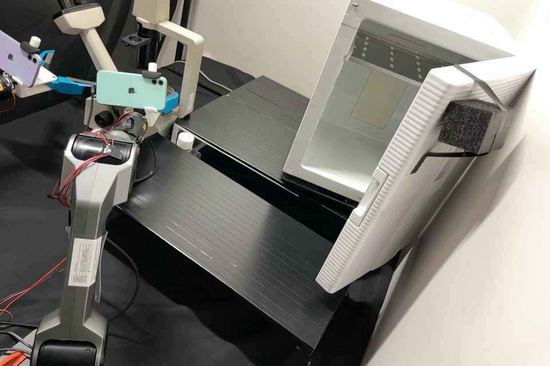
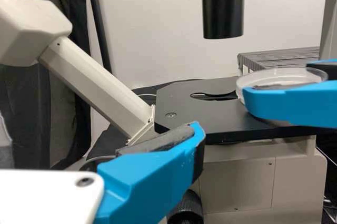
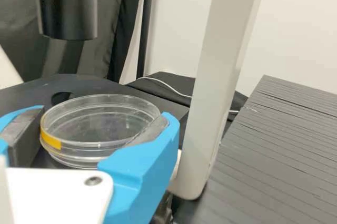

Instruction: Take out the petri dish and place it under the microscope.

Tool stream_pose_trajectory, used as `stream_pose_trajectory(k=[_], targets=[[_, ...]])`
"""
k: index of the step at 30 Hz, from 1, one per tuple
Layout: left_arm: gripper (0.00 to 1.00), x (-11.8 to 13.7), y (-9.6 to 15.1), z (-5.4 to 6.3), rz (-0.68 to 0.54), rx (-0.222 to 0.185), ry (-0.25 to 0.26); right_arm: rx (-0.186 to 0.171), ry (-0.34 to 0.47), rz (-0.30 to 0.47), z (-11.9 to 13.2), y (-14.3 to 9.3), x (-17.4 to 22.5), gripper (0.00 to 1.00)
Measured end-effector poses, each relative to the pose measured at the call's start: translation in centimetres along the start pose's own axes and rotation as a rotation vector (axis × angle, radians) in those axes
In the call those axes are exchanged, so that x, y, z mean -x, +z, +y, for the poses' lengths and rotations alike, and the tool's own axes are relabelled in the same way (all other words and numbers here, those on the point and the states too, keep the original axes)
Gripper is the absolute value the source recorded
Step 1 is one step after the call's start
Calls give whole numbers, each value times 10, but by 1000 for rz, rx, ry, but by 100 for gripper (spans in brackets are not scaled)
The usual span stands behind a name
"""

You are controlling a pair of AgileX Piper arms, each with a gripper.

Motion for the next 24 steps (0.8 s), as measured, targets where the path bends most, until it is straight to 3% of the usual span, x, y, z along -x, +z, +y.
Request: stream_pose_trajectory(k=[6,14,24], targets=[[100,0,0,0,0,0,0,-19,-2,5,0,-1,-14,0],[100,0,0,0,0,0,0,-88,-4,6,-10,-5,-36,0],[100,0,0,0,0,0,0,-76,-8,-26,-26,-5,-59,0]])
